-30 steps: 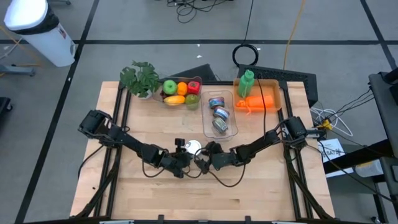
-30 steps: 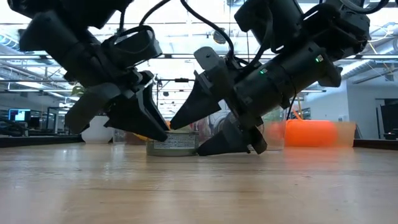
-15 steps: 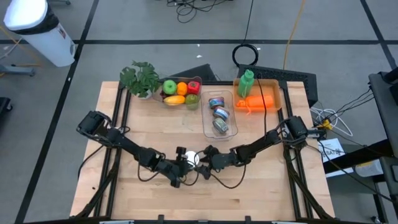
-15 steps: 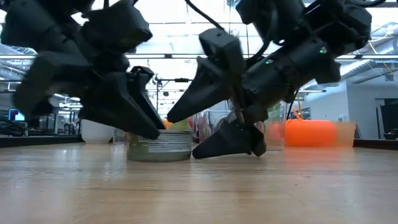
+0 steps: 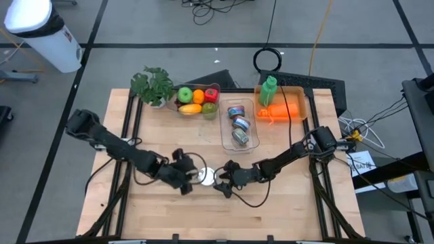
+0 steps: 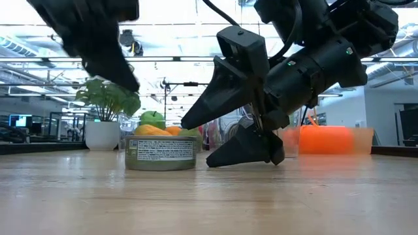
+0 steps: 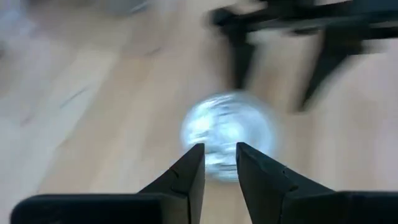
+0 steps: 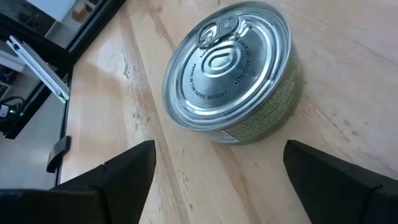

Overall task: Pick & Place Food Item
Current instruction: Put the green tuna can into the bottom transparent bin

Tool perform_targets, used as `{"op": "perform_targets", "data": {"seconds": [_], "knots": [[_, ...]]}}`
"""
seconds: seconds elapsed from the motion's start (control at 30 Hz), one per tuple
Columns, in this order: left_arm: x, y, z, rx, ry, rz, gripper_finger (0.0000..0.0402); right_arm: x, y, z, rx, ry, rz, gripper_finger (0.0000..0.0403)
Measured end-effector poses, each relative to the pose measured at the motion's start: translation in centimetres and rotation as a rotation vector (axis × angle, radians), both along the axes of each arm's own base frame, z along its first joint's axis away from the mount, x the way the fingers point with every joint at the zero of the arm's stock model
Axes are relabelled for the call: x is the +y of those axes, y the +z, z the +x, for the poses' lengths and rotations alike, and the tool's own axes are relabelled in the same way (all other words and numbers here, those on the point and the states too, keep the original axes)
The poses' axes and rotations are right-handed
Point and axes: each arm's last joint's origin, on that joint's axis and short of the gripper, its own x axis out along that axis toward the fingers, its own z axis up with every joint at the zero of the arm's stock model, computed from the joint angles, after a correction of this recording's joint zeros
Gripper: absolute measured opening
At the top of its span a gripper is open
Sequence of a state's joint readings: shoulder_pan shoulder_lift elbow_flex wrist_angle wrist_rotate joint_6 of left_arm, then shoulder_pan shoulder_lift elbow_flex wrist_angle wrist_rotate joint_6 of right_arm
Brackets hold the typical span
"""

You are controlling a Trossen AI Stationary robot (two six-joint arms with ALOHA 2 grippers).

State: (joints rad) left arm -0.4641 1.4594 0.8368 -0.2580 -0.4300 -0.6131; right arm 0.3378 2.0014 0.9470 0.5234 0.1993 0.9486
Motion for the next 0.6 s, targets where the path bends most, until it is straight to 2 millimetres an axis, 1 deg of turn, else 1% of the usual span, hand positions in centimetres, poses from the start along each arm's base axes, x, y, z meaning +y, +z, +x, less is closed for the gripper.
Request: {"op": "perform_targets", "data": {"seconds": [0.1, 0.27, 0.4, 0.6], "knots": [[1.0, -1.5, -0.3, 0.058, 0.095, -0.011, 0.0104, 0.0, 0.0, 0.0, -0.008, 0.004, -0.014, 0.0338], [1.9, -3.1, 0.6, 0.084, 0.193, -0.08, 0.0112, 0.0, 0.1, 0.1, -0.018, 0.005, -0.013, 0.0338], [2.4, -4.8, 1.4, 0.128, 0.243, -0.113, 0.0143, 0.0, 0.1, 0.1, -0.018, 0.004, -0.016, 0.0338], [3.2, -6.3, 1.9, 0.214, 0.262, -0.203, 0.0193, 0.1, 0.1, 0.0, -0.02, 0.007, -0.023, 0.0338]]}}
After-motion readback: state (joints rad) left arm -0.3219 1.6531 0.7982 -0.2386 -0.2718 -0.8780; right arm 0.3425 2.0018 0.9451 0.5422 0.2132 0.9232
